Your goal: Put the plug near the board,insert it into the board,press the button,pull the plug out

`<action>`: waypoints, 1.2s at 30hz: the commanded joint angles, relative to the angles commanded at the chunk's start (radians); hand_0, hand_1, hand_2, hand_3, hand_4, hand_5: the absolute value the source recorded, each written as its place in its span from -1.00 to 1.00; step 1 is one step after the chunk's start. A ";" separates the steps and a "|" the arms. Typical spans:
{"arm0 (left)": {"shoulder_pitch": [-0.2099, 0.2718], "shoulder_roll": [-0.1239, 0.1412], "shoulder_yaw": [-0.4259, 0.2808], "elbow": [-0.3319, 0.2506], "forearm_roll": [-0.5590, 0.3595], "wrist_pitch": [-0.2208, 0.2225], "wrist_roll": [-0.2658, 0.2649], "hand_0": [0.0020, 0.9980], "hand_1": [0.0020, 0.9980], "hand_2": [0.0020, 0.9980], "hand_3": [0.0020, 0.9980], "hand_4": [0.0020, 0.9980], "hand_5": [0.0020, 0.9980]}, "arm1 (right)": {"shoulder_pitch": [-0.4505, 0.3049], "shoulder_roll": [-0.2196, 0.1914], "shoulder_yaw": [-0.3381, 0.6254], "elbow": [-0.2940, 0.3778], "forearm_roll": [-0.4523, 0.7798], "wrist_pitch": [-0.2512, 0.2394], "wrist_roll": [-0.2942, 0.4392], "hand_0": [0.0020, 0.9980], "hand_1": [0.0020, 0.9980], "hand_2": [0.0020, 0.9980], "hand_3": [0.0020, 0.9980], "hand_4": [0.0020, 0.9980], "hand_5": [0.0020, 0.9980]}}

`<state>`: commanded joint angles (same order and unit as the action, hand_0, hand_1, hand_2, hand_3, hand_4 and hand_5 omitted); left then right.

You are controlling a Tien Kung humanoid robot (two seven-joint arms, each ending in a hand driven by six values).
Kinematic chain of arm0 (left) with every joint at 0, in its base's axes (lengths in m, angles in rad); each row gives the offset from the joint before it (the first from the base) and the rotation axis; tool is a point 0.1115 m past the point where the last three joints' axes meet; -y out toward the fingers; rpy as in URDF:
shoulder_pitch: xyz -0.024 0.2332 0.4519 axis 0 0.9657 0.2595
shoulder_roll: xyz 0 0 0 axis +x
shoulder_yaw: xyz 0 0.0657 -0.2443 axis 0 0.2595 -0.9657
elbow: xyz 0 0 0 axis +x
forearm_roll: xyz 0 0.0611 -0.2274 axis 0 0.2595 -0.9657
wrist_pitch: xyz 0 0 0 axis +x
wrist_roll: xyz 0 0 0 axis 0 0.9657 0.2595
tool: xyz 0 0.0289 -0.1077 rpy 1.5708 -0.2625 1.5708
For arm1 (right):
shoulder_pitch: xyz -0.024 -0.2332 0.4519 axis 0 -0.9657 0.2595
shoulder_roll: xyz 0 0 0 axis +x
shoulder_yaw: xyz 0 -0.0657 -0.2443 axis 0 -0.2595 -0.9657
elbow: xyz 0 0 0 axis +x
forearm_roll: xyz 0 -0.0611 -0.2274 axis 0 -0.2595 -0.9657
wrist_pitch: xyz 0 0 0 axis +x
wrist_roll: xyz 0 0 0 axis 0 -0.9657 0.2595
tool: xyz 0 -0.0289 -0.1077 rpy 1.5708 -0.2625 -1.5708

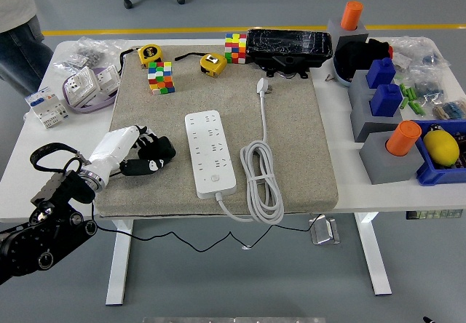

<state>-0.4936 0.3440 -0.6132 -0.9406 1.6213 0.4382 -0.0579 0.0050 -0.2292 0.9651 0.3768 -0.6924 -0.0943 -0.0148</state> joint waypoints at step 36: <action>0.161 -0.011 -0.427 -0.151 -0.581 0.125 -0.299 0.25 0.37 0.37 0.36 0.88 0.15 | 0.001 0.000 0.000 -0.003 -0.001 -0.001 0.000 0.22 0.30 0.33 0.12 0.91 0.01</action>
<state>-0.3330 0.3329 -1.0407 -1.0913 1.0407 0.5632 -0.3573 0.0056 -0.2294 0.9650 0.3734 -0.6933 -0.0952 -0.0149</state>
